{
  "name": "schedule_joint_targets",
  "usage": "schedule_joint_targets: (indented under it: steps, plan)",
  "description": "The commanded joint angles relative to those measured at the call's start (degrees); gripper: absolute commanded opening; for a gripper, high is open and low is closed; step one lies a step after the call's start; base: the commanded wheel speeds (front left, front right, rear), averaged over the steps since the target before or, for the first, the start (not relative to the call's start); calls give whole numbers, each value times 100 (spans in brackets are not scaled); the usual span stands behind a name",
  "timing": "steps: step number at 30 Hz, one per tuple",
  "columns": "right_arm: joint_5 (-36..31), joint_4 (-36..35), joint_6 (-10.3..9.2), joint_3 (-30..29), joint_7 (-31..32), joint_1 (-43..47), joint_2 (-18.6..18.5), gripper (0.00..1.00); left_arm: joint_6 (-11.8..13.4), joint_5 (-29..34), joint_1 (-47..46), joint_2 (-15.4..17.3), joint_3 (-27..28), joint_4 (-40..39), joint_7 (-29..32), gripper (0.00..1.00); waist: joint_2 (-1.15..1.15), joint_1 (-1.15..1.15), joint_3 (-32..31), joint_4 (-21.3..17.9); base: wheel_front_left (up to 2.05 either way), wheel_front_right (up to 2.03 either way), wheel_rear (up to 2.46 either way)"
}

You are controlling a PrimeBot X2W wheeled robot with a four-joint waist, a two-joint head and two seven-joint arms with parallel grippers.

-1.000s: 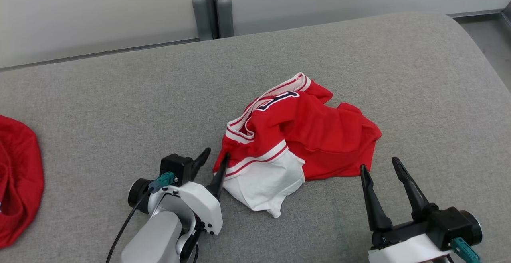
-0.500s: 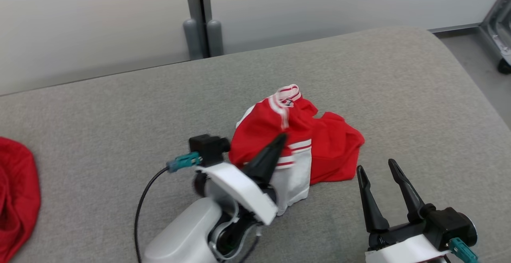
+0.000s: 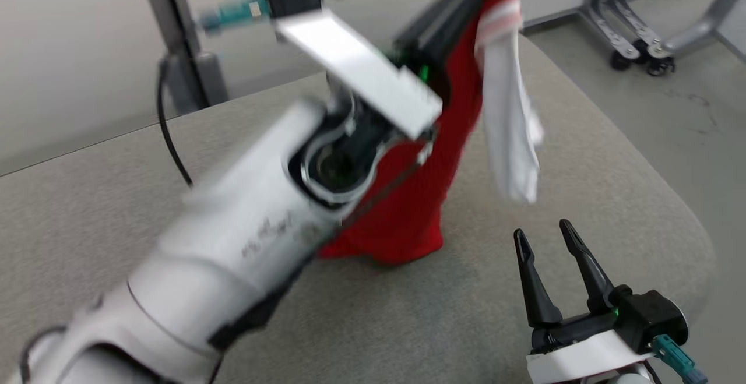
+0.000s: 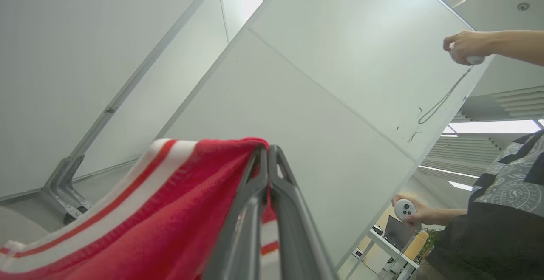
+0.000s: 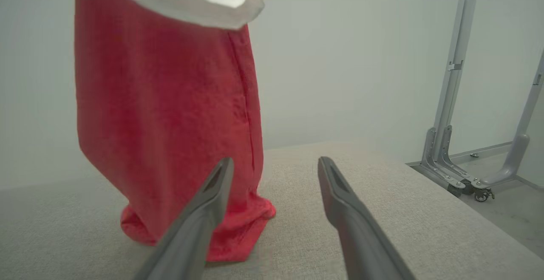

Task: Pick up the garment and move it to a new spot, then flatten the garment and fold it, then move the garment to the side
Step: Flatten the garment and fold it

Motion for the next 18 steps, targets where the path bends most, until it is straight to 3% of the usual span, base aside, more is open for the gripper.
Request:
schedule_joint_targets:
  steps: [1, 6, 9, 13, 18]
  plan:
    - [13, -13, -1, -26, -7, -47, -5, 100, 2, -111, -377, 17, 57, 51, -80, 0, 0, 0, 80, -237, 0, 0, 0]
    - [75, 0, -1, -146, -8, 62, -3, 100, -1, -417, -1588, 19, 206, 412, -535, 0, 0, 0, 73, -315, 0, 0, 0]
    - [126, -30, -2, -271, -7, 137, -7, 100, -1, -579, -1757, 30, 373, 658, -683, 0, 0, 0, 67, -230, 0, 0, 0]
    - [167, -79, -2, -479, -7, 160, -5, 100, 58, -621, -1070, 471, 336, 739, -618, 0, 0, 0, 87, -8, 0, 0, 0]
    - [-27, -73, -1, -681, -7, 251, -4, 100, 345, -609, 426, 1224, 131, 872, -732, 0, 0, 0, 217, 398, 0, 0, 0]
